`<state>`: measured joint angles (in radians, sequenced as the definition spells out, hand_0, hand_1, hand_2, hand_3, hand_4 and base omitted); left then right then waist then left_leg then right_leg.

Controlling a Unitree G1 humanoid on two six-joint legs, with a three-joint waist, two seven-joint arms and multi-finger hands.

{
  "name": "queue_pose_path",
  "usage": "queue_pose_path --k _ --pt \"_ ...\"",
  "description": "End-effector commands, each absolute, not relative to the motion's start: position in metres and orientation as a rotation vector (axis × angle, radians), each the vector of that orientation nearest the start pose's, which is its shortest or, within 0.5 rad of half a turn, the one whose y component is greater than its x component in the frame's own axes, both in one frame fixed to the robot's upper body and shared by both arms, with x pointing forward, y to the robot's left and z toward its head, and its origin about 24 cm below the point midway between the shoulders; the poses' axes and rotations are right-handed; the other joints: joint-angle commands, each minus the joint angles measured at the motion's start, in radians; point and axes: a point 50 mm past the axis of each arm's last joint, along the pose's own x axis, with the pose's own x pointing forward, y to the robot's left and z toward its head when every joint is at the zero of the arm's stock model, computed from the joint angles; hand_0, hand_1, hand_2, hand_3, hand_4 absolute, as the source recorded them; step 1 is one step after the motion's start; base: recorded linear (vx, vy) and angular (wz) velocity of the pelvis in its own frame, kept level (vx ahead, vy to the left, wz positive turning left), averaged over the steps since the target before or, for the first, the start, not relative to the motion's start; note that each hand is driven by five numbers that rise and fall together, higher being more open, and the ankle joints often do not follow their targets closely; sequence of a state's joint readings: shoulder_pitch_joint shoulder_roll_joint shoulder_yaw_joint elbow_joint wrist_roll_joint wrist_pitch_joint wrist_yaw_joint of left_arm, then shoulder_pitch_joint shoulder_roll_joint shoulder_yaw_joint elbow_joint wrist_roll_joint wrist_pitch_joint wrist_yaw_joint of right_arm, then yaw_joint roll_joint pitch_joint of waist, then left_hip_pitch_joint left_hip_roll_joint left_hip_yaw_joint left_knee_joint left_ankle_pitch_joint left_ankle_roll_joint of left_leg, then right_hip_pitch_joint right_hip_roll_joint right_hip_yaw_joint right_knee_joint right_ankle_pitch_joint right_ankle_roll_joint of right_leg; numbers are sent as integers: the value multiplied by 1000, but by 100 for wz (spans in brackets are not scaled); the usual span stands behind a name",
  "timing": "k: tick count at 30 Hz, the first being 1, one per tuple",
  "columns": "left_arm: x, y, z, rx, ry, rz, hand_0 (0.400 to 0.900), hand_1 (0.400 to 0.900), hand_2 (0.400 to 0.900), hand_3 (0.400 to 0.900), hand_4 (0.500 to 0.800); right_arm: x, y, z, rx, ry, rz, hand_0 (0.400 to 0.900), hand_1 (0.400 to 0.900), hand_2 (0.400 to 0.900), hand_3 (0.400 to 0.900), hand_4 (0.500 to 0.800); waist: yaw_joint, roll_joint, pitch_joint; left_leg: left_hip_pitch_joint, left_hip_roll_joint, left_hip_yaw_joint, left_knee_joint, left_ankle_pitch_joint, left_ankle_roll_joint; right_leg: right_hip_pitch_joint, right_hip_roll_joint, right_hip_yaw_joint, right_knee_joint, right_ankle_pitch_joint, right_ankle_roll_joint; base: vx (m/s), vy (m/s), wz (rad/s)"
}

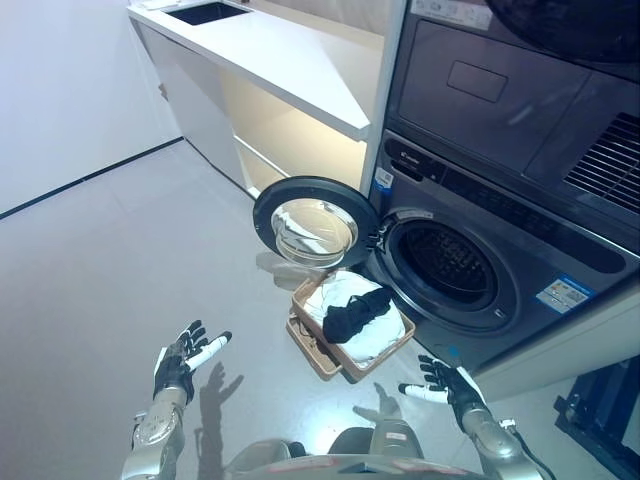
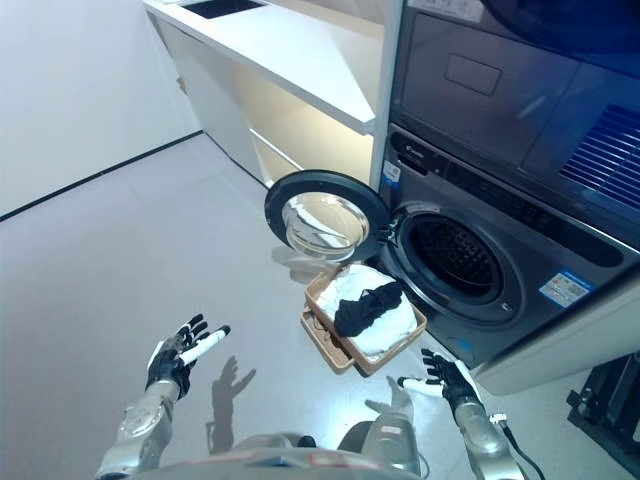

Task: Put the clothes in the basket into the washing machine.

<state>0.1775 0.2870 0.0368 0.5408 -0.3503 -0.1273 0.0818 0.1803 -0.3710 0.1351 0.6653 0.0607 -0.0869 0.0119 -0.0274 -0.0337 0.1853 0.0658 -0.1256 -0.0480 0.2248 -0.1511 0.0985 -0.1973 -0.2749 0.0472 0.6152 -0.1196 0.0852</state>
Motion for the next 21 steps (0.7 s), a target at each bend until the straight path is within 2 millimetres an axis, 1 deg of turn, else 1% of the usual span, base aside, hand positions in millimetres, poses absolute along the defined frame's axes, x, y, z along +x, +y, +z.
queue_pose_path --k 1,2,3,5,6,8,9,10,12,13,14,15,16,17,18,19,20,21 --pt "179 279 -50 47 381 353 900 900 900 900 800 167 -253 -87 -318 625 -21 900 900 900 900 800 -10 -32 -22 12 12 -16 56 -94 -24 -65 -12 4 -271 295 68 153 -71 15" --pt "180 279 -51 41 380 358 900 900 900 900 800 170 -254 -86 -321 618 -23 900 900 900 900 800 -16 -38 -13 24 8 -23 56 -104 -28 -62 -7 4 -345 311 83 303 -145 27" --pt "183 279 -51 32 378 369 900 900 900 900 800 176 -253 -84 -321 605 -26 900 900 900 900 800 -21 -53 -6 43 5 -29 59 -124 -35 -73 5 8 -451 339 110 292 -156 29" --pt "186 275 -51 13 367 374 900 900 900 900 800 184 -250 -80 -322 579 -25 900 900 900 900 800 -24 -61 1 68 15 -38 56 -145 -44 -91 25 -3 -511 360 126 229 -130 21" --pt "186 275 -51 13 367 374 900 900 900 900 800 184 -250 -79 -322 579 -25 900 900 900 900 800 -25 -59 2 69 17 -38 56 -147 -44 -88 26 -5 -512 360 125 154 -105 18" --pt "189 272 -52 5 367 375 900 900 900 900 800 189 -250 -76 -320 557 -35 900 900 900 900 800 -26 -67 -4 84 32 -54 49 -165 -55 -98 43 5 -513 362 130 172 -162 38" --pt "193 270 -52 0 363 371 900 900 900 900 800 192 -251 -74 -316 546 -41 900 900 900 900 800 -28 -71 -9 96 47 -71 42 -174 -65 -110 56 27 -496 362 130 211 -248 68" --pt "195 267 -52 -8 362 363 900 900 900 900 800 192 -253 -73 -312 540 -56 900 900 900 900 800 -30 -73 -21 104 69 -87 35 -183 -81 -103 65 35 -493 327 126 244 -308 70" --pt "198 261 -54 -30 363 362 900 900 900 900 800 196 -255 -71 -315 533 -73 900 900 900 900 800 -31 -69 -41 114 117 -105 39 -196 -100 -102 89 26 -487 311 116 270 -323 57" --pt "198 258 -57 -42 379 360 900 900 900 900 800 196 -257 -70 -317 528 -84 900 900 900 900 800 -35 -61 -50 111 144 -122 43 -182 -112 -105 103 15 -473 288 107 334 -371 103" --pt "208 250 -54 -72 363 343 900 900 900 900 800 197 -264 -67 -347 523 -99 900 900 900 900 800 -39 -48 -50 110 186 -138 39 -142 -138 -112 101 -21 -419 259 97 243 -264 93" --pt "208 250 -54 -72 363 342 900 900 900 900 800 198 -264 -67 -348 522 -99 900 900 900 900 800 -43 -46 -50 110 189 -143 38 -142 -139 -111 101 -27 -417 257 96 201 -252 108" --pt "211 247 -54 -78 359 328 900 900 900 900 800 196 -268 -65 -343 512 -123 900 900 900 900 800 -55 -40 -51 107 218 -133 28 -110 -153 -111 95 -54 -402 245 91 109 -247 93" --pt "217 241 -51 -91 344 309 900 900 900 900 800 194 -276 -63 -344 509 -171 900 900 900 900 800 -65 -31 -47 83 256 -113 17 -56 -177 -116 86 -93 -391 227 90 139 -317 107" --pt "221 237 -51 -105 342 299 900 900 900 900 800 193 -279 -65 -354 523 -181 900 900 900 900 800 -71 -25 -47 77 269 -108 6 -35 -186 -118 83 -107 -391 219 89 88 -226 65" --pt "221 237 -51 -105 341 299 900 900 900 900 800 193 -279 -65 -354 522 -181 900 900 900 900 800 -73 -24 -47 77 270 -109 4 -34 -186 -117 84 -108 -391 218 88 106 -210 42" --pt "227 231 -49 -115 332 281 900 900 900 900 800 192 -284 -65 -388 534 -185 900 900 900 900 800 -80 -10 -48 78 293 -94 -18 -6 -198 -119 90 -119 -376 199 80 74 -138 24" --pt "227 231 -49 -115 332 281 900 900 900 900 800 192 -284 -65 -388 534 -185 900 900 900 900 800 -81 -10 -48 79 294 -94 -19 -5 -199 -119 91 -120 -375 199 80 148 -251 28"
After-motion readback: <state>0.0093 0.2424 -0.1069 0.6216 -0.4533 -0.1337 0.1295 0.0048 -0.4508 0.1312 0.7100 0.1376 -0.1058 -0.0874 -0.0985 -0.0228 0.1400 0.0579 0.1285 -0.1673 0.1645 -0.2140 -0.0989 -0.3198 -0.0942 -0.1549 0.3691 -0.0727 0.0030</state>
